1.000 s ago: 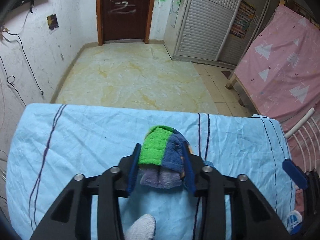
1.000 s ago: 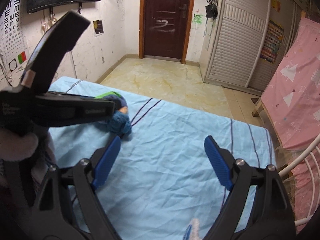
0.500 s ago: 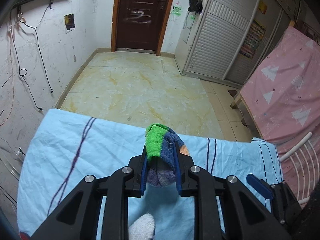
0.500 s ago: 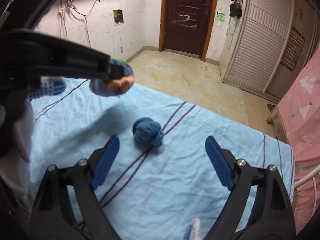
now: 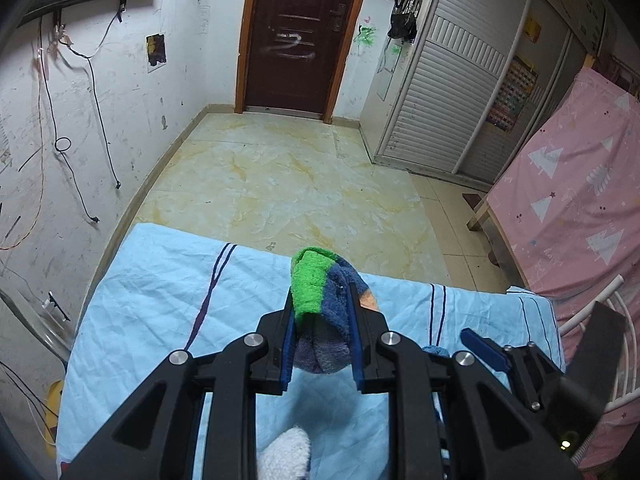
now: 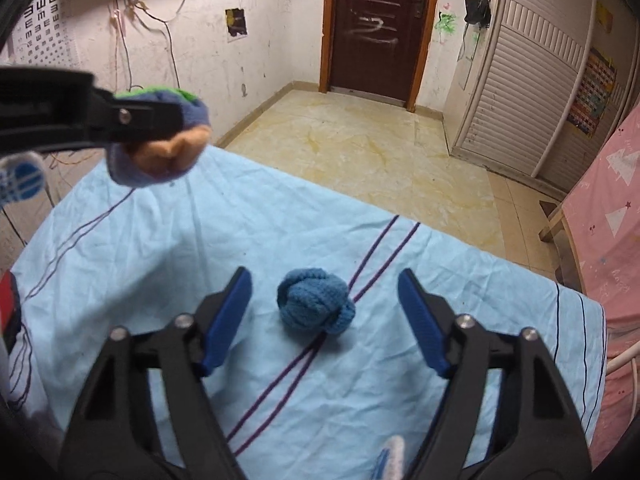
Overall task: Collect trash
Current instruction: 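Grasp the blue yarn ball with the right tool while the left holds the hat, then carry the hat and yarn ball to the yellow bin and open both tools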
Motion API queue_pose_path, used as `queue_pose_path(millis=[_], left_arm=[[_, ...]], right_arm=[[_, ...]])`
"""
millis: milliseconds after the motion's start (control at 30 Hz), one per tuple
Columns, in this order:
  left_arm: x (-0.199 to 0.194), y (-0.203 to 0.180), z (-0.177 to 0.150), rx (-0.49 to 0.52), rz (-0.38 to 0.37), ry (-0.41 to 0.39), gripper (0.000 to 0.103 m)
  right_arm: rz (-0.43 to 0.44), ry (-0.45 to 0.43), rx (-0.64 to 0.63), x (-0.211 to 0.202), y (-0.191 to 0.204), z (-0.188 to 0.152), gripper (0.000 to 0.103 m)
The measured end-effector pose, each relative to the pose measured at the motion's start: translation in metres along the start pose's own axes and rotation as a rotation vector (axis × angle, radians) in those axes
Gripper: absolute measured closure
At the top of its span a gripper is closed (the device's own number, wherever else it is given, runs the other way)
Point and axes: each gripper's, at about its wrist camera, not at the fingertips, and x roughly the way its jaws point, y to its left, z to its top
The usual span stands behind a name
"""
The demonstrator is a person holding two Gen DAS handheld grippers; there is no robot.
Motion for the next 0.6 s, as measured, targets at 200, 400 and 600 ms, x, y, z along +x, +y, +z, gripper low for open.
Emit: queue_pose_path(millis=[200, 400, 600], left_arm=[[-0.009, 0.001, -0.005, -0.006, -0.003, -0.001, 0.09], [-0.025, -0.002, -0.013, 0.005, 0.001, -0.016, 0.09], [-0.04, -0.013, -0.021, 0.023, -0.002, -0.031, 0.09]], right_arm=[[-0.009, 0.03, 0.01, 0.005, 0.001, -0.002, 0.072], [-0.022, 0.005, 0.041, -0.009, -0.005, -0.008, 0.073], [-0.031, -0.028, 0.076, -0.033, -0.017, -0.014, 0.073]])
